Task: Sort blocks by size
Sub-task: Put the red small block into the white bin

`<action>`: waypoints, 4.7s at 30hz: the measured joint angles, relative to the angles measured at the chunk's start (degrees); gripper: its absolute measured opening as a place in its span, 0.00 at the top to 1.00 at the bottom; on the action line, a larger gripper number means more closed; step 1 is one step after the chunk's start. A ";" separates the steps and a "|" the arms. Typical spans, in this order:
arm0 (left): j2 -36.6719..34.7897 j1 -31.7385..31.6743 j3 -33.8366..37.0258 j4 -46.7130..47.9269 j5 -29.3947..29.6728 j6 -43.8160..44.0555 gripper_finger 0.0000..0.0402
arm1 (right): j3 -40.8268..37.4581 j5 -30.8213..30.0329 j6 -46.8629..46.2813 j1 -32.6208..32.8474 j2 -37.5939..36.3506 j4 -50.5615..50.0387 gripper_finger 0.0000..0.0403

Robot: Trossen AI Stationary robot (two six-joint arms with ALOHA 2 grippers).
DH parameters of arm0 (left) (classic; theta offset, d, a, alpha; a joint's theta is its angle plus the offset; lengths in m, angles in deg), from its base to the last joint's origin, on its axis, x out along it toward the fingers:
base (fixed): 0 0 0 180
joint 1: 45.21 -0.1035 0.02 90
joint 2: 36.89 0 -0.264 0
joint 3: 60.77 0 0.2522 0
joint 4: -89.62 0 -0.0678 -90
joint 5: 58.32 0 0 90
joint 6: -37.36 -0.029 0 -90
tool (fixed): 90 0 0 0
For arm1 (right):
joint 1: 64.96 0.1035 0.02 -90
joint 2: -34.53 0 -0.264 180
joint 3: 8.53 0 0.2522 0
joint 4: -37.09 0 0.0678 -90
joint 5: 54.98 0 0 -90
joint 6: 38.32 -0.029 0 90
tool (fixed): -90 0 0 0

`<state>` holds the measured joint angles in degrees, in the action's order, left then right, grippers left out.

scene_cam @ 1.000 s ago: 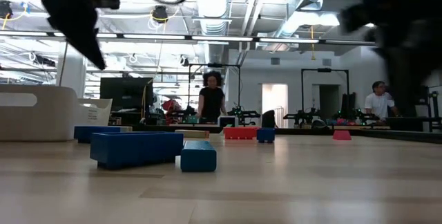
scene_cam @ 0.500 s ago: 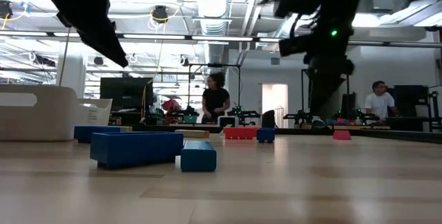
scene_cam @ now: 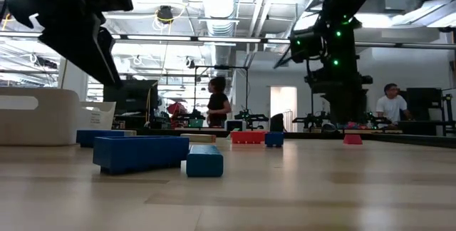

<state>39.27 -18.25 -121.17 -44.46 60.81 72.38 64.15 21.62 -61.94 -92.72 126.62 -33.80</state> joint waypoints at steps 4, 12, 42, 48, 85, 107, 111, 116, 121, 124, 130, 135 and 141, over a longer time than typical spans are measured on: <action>-0.04 0.03 0.00 -0.84 5.45 -7.29 0.34 | -2.10 0.20 0.98 -3.13 0.00 1.25 0.35; -0.04 -0.45 0.00 -5.66 20.17 -34.26 0.34 | -2.95 3.84 -3.79 -6.38 0.00 3.67 0.35; -0.09 1.27 0.00 -15.14 8.15 -29.96 0.34 | 12.28 1.31 5.81 -1.57 11.67 -19.74 0.35; -0.09 1.59 0.00 -12.57 6.64 -28.87 0.34 | 17.38 -0.22 11.81 -2.00 20.36 -22.37 0.35; -0.09 5.27 0.00 -4.11 6.77 -22.10 0.34 | 22.38 10.06 7.11 12.27 20.07 -14.53 0.55; -0.09 5.92 0.00 -4.11 6.80 -19.82 0.34 | 12.46 5.57 14.94 5.40 18.86 -12.52 0.24; -0.09 5.92 0.00 -4.13 6.80 -20.17 0.34 | 10.91 5.55 17.09 4.67 18.82 -9.50 0.26; -0.09 5.92 0.00 -4.11 6.80 -20.17 0.34 | 10.18 5.57 20.85 4.76 18.82 -5.99 0.31; -0.09 5.92 0.00 -4.04 6.80 -20.18 0.34 | 10.18 5.66 21.14 4.74 18.82 -7.29 0.44; -0.09 5.92 0.00 -4.04 7.05 -20.41 0.34 | 10.18 5.92 21.23 4.77 18.82 -8.01 0.57; -0.09 5.92 0.00 -4.03 7.32 -20.37 0.34 | 10.52 9.92 18.80 5.70 18.75 -7.76 0.62; -0.09 5.98 0.02 -5.20 10.65 -22.05 0.34 | 13.24 10.97 15.93 9.45 17.74 -7.49 0.62; -0.09 6.21 4.22 -14.57 14.22 -27.85 0.34 | 15.05 11.93 10.08 16.13 11.76 5.13 0.62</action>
<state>39.19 -12.04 -116.95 -59.03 75.03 44.53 79.20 33.55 -51.87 -76.60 138.38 -28.67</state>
